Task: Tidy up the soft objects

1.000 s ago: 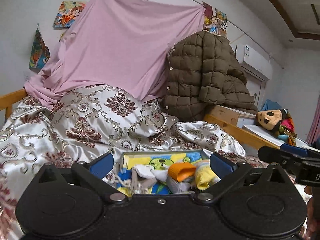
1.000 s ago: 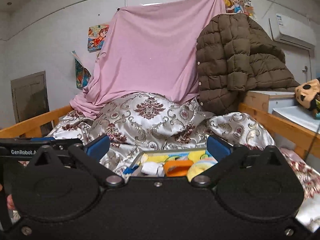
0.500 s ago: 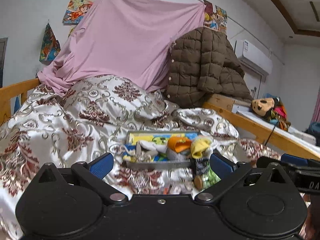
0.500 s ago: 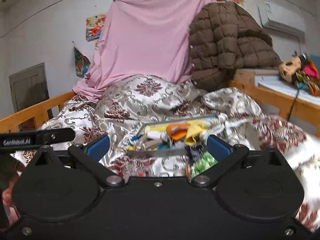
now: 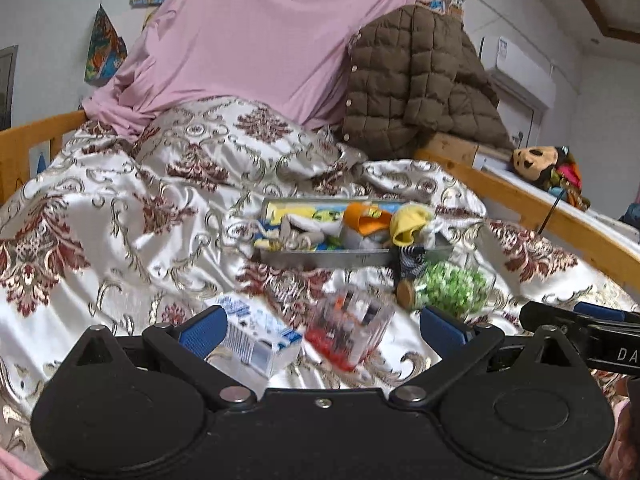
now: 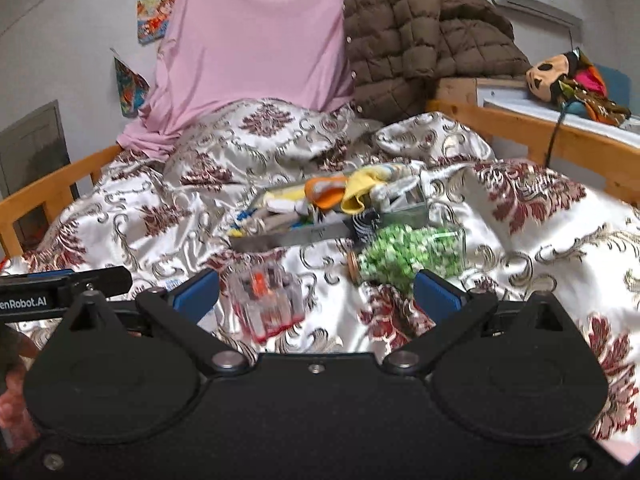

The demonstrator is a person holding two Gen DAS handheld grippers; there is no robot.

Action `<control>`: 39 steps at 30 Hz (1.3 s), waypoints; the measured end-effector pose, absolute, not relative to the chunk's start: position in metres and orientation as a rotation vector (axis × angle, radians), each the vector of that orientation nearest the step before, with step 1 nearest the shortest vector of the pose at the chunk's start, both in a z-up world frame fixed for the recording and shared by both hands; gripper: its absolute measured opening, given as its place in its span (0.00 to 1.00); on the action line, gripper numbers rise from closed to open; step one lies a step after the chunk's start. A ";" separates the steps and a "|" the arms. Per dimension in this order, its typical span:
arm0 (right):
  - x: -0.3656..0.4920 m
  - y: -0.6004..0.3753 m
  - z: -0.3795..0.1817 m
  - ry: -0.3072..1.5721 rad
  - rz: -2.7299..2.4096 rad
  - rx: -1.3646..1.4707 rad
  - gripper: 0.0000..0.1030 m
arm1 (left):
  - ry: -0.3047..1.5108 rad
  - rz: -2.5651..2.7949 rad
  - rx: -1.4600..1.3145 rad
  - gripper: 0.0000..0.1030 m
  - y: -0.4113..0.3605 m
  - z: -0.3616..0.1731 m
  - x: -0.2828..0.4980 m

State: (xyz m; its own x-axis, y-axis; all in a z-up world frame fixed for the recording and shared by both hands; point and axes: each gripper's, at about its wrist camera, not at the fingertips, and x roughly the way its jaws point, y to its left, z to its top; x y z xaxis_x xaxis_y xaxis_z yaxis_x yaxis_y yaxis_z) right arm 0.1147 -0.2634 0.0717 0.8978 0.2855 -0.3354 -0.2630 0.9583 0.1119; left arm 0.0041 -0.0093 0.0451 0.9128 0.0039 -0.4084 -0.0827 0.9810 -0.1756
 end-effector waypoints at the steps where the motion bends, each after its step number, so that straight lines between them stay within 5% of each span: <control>1: 0.116 -0.262 0.069 0.362 0.281 0.057 0.99 | 0.428 0.047 -0.190 0.99 -0.010 0.043 0.005; 39: 0.153 -0.238 0.028 0.542 0.219 -0.025 0.99 | 0.608 0.116 -0.218 0.99 -0.006 0.001 0.023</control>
